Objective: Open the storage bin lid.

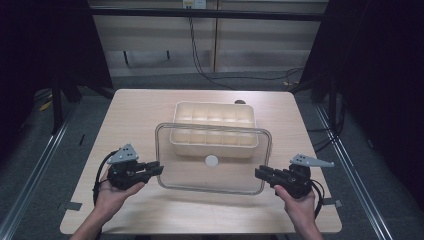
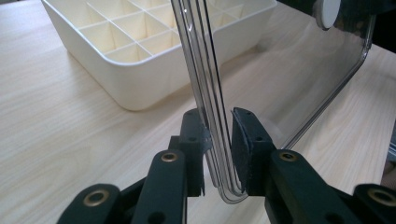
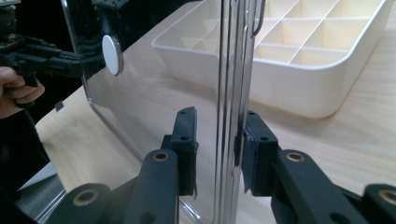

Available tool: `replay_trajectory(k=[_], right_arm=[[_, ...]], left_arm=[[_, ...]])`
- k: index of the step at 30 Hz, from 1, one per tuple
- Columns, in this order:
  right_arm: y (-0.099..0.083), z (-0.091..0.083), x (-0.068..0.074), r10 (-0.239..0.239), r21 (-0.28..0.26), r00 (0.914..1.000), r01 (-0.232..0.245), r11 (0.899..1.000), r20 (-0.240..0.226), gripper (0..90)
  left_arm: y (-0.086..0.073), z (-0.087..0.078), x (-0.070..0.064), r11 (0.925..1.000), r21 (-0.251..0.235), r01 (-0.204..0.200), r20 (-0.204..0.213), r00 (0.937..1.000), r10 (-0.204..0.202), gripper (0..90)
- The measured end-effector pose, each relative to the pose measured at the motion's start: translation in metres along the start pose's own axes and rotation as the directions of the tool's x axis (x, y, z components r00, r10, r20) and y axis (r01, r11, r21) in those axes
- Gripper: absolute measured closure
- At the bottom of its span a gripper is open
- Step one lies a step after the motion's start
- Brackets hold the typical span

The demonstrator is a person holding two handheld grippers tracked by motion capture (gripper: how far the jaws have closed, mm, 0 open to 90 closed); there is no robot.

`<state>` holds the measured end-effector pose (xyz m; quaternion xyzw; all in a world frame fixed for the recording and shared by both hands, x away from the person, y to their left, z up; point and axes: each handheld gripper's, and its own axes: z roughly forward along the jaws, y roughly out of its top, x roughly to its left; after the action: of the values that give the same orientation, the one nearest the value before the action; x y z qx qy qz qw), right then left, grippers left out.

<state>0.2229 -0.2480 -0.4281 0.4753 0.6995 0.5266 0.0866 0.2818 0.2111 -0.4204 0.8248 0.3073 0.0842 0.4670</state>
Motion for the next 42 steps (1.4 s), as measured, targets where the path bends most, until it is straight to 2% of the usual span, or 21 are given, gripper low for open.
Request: replay_trajectory(k=[2,3,9,16,22,27,33,38,42], right_arm=[[-0.003,0.000,0.001,0.005,0.007,1.0000,-0.005,1.000,-0.001,70.4],[-0.007,0.001,0.001,0.005,0.036,0.9999,-0.006,0.999,0.010,70.1],[-0.014,-0.004,0.004,0.008,0.040,1.0000,-0.008,0.999,0.004,69.8],[-0.019,-0.008,0.009,0.011,0.059,0.9999,-0.011,0.998,-0.003,69.9],[-0.025,-0.010,0.011,0.003,0.079,1.0000,-0.002,0.997,-0.006,69.7],[-0.030,-0.012,0.011,0.002,0.089,1.0000,-0.001,0.996,-0.005,69.1],[-0.038,-0.011,0.010,0.009,0.106,0.9999,-0.009,0.994,-0.007,68.9],[-0.045,-0.006,0.007,0.019,0.128,0.9998,-0.018,0.992,-0.006,68.8],[-0.048,-0.003,0.005,0.032,0.142,0.9995,-0.032,0.989,-0.002,68.7]], left_arm=[[-0.002,0.000,-0.001,0.9999,0.013,-0.006,-0.002,1.0000,0.006,75.2],[-0.005,-0.001,-0.004,0.9999,0.009,-0.012,-0.009,0.9999,0.012,75.1],[-0.011,-0.005,-0.011,0.9995,0.028,-0.016,0.019,0.9997,0.015,75.0],[-0.018,-0.007,-0.016,0.9992,0.039,-0.010,0.031,0.9995,0.009,75.0],[-0.025,-0.009,-0.024,0.9978,0.063,-0.023,0.046,0.9987,0.020,74.6],[-0.031,-0.010,-0.030,0.9979,0.059,-0.026,0.044,0.9988,0.023,74.7],[-0.039,-0.006,-0.031,0.9964,0.084,-0.015,0.061,0.9981,0.010,74.7],[-0.044,0.000,-0.030,0.9917,0.127,-0.021,0.069,0.9975,0.012,74.0],[-0.045,0.001,-0.030,0.9906,0.135,-0.024,0.074,0.9972,0.014,73.5]])
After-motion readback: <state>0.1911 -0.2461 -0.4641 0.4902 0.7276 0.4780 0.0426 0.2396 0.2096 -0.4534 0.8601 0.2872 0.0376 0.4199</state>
